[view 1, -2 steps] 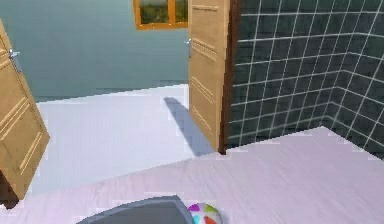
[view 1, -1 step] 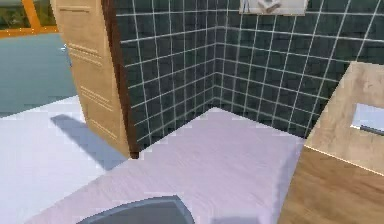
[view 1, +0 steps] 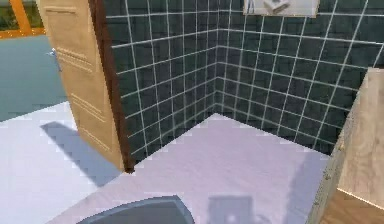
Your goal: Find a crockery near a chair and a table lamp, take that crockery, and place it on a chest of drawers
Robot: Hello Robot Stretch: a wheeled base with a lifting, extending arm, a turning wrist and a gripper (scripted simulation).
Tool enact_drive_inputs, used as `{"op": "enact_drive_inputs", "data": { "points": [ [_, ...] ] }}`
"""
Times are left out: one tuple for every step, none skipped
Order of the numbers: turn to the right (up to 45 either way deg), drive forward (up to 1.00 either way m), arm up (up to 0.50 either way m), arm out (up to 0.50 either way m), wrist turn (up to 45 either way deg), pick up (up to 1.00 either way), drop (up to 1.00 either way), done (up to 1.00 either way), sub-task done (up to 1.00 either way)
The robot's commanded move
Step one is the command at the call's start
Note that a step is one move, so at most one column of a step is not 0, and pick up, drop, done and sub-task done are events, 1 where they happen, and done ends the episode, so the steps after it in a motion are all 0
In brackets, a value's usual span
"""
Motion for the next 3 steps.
{"op": "enact_drive_inputs", "data": {
  "points": [
    [21.0,0.0,0.0,0.0,0.0,0.0,0.0,0.0,0.0],
    [0.0,0.55,0.0,0.0,0.0,0.0,0.0,0.0,0.0],
    [15.0,0.0,0.0,0.0,0.0,0.0,0.0,0.0,0.0]
  ]
}}
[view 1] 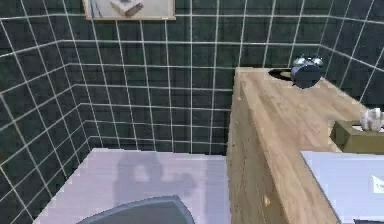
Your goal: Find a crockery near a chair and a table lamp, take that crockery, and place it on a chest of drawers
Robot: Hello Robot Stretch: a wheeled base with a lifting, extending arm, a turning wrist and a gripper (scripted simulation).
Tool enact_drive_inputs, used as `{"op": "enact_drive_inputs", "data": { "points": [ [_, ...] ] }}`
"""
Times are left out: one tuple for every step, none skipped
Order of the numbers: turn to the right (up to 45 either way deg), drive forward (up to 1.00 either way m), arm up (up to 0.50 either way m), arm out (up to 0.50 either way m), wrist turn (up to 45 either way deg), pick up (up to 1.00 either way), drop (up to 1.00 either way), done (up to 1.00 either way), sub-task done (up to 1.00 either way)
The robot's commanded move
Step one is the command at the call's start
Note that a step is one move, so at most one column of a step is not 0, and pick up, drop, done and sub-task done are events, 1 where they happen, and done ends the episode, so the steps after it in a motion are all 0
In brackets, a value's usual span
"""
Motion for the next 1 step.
{"op": "enact_drive_inputs", "data": {
  "points": [
    [3.0,0.0,0.0,0.0,0.0,0.0,0.0,0.0,0.0]
  ]
}}
